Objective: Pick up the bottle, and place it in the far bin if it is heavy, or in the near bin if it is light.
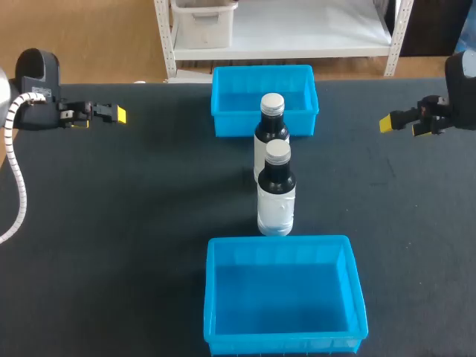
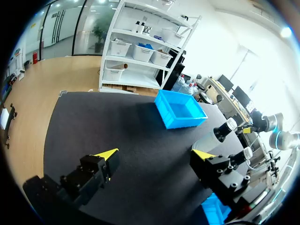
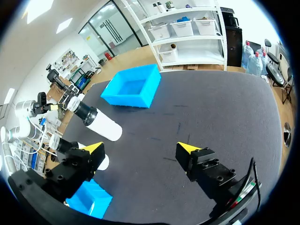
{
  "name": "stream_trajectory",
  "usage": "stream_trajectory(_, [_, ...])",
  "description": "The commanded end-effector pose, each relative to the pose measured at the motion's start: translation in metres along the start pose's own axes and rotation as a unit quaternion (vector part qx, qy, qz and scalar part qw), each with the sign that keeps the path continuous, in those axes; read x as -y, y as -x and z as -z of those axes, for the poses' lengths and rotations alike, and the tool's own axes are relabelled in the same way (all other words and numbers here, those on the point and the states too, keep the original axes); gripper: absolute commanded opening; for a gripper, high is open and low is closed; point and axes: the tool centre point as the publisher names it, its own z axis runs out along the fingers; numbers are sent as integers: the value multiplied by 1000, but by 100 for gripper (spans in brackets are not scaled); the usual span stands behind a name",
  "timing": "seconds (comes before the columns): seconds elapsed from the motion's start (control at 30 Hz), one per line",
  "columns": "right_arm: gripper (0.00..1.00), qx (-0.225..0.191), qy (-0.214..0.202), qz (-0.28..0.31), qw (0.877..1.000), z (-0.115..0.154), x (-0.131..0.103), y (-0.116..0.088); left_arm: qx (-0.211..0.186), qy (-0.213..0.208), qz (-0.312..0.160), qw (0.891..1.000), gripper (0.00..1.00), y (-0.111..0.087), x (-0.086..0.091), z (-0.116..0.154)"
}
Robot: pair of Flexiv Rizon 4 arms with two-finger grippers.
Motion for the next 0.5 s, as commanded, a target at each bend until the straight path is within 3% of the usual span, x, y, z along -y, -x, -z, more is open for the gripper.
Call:
stream_trajectory(0.03, [100,0,3,0,1000,-1,1,1,0,0,0,1000,100,0,0,0])
stream_trajectory(0.5, [100,-8,10,11,1000,-3,2,1,0,0,0,1000,100,0,0,0])
